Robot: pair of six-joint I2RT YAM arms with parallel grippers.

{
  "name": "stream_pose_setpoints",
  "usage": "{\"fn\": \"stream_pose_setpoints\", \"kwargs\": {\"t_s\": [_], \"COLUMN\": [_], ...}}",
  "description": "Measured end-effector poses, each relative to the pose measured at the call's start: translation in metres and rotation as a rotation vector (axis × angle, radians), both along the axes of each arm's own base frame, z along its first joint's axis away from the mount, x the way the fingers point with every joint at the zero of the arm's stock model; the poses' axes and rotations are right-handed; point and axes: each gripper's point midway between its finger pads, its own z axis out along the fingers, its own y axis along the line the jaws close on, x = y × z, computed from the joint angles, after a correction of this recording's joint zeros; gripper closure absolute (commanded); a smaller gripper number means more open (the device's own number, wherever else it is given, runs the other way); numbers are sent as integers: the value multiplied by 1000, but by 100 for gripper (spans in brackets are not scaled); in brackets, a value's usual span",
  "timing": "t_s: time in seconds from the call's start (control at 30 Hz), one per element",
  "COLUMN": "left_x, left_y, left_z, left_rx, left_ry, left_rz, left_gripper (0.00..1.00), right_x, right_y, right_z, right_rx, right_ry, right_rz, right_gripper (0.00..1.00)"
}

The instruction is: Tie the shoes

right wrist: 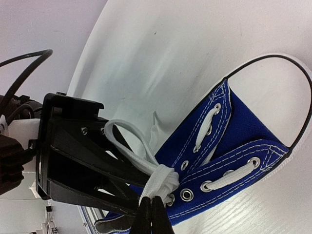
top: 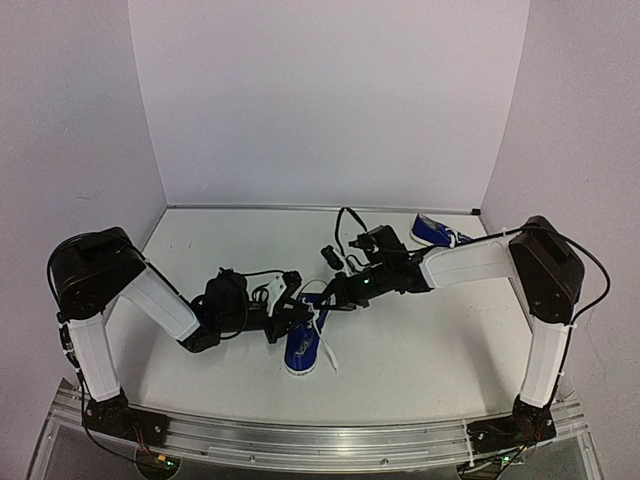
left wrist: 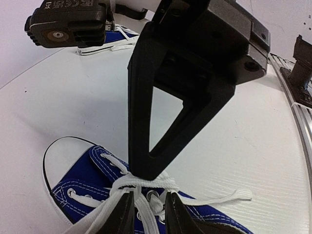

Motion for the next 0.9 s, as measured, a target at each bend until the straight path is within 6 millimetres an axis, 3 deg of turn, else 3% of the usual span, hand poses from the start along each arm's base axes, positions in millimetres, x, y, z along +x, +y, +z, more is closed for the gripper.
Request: {"fn": "stream_pose_setpoints", "kwargs": {"t_s": [0.33, 0.47, 0.63, 0.8, 0.9], "left_x": [-11, 4, 25, 24, 18], "left_y": [23, 42, 63, 51, 43], "left_z": [17, 31, 30, 34, 25], "left_rx": [54, 60, 76, 31, 0], "left_ry": [13, 23, 85, 171, 247], "left_rz": [21, 78, 142, 99, 53], "left_gripper": [52, 46, 39, 36, 40], "right_x": [1, -1, -5, -8, -8], "right_y": [-1, 0, 3, 7, 8], "right_z": [5, 7, 9, 11, 11], "right_rx": [10, 15, 24, 32, 33], "right_ry": [-17, -22, -28, -36, -37], "right_rz": [-6, -3, 9, 20, 21], "right_gripper": [100, 100, 100, 100, 100]}}
